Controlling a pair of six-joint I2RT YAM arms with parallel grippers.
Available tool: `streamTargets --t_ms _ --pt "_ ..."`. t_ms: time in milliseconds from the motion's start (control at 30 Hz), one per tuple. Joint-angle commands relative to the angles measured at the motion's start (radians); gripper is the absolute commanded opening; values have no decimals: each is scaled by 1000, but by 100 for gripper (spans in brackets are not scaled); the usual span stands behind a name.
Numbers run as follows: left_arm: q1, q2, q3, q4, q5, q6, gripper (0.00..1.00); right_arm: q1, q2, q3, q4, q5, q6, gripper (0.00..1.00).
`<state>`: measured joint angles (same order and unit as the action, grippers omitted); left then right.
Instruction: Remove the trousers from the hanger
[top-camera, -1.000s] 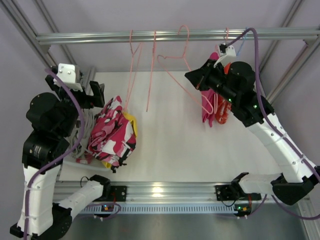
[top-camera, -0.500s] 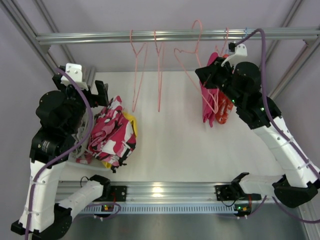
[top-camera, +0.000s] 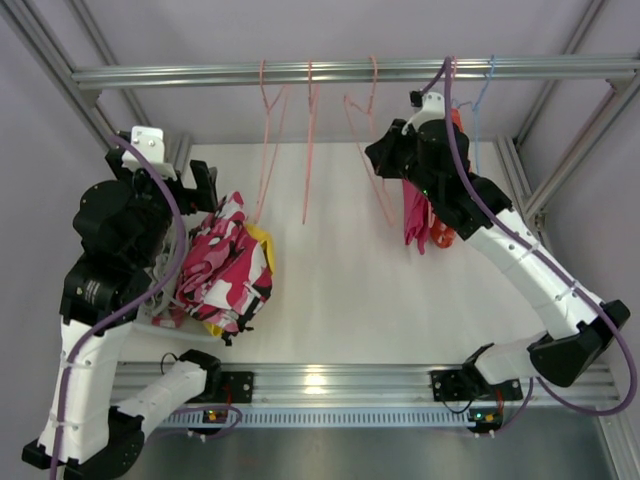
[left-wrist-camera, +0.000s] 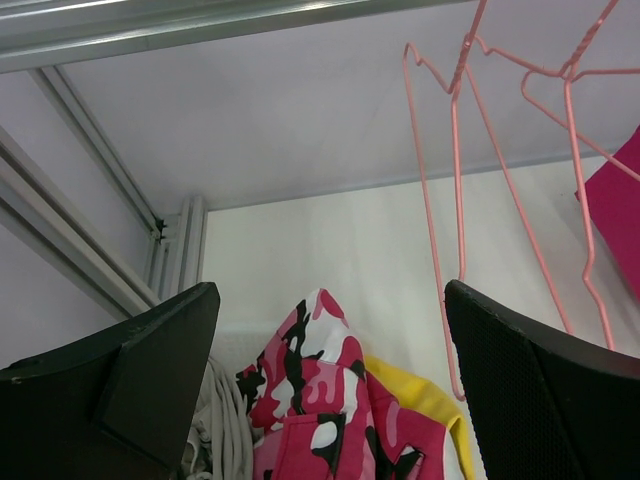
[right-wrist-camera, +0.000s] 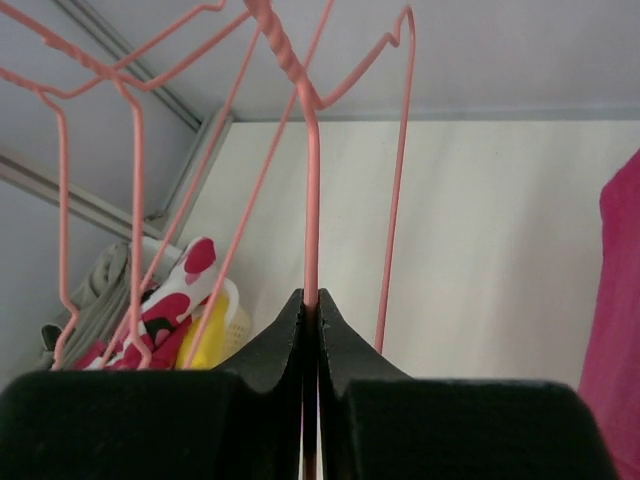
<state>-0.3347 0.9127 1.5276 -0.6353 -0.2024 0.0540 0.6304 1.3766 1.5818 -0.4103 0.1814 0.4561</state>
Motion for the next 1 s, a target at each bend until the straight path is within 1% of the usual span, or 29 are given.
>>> streamTargets --t_ms 0,33,67,100,167,233,267,333,400,433,567,600,633,700,733,800,833,967 --pt "2 17 -3 -1 12 -25 99 31 -53 -32 105 -3 10 0" --pt "2 18 -7 -4 21 -35 99 31 -54 -42 111 -23 3 4" --pt "2 25 -12 -13 41 -45 99 31 -60 -43 114 -28 1 29" --pt "2 31 -14 -14 55 -45 99 31 -63 -43 116 -34 -2 45" --pt "2 49 2 -46 108 -49 99 31 -85 -43 114 -49 -19 70" --pt "3 100 46 -105 139 -60 99 32 -106 -55 117 -54 -42 97" --pt "2 123 64 -128 155 -87 99 32 -132 -59 117 -59 -56 100" --pt "2 193 120 -199 198 -114 99 31 -168 -80 120 -62 -114 99" --pt "5 256 150 -228 285 -131 99 31 -235 -97 130 -79 -170 100" --pt "3 268 160 -230 300 -132 99 31 -263 -118 140 -80 -230 99" --pt "3 325 206 -231 290 -115 99 23 -410 -138 128 -72 -390 99" --pt "3 345 224 -234 262 -111 99 8 -431 -140 123 -82 -411 100" --pt "3 353 262 -233 160 -108 99 -38 -454 -144 119 -103 -428 100" --pt "3 342 264 -199 79 -83 99 -95 -502 -154 88 -105 -430 99" --pt "3 331 243 -184 13 -74 99 -136 -540 -183 82 -82 -441 99" --pt "5 295 212 -150 -44 -43 99 -176 -583 -232 79 -71 -448 100" --pt "8 281 191 -136 -101 -27 99 -214 -623 -277 76 -68 -447 100" --pt "46 186 80 -98 -199 7 99 -290 -714 -387 76 -34 -444 99"
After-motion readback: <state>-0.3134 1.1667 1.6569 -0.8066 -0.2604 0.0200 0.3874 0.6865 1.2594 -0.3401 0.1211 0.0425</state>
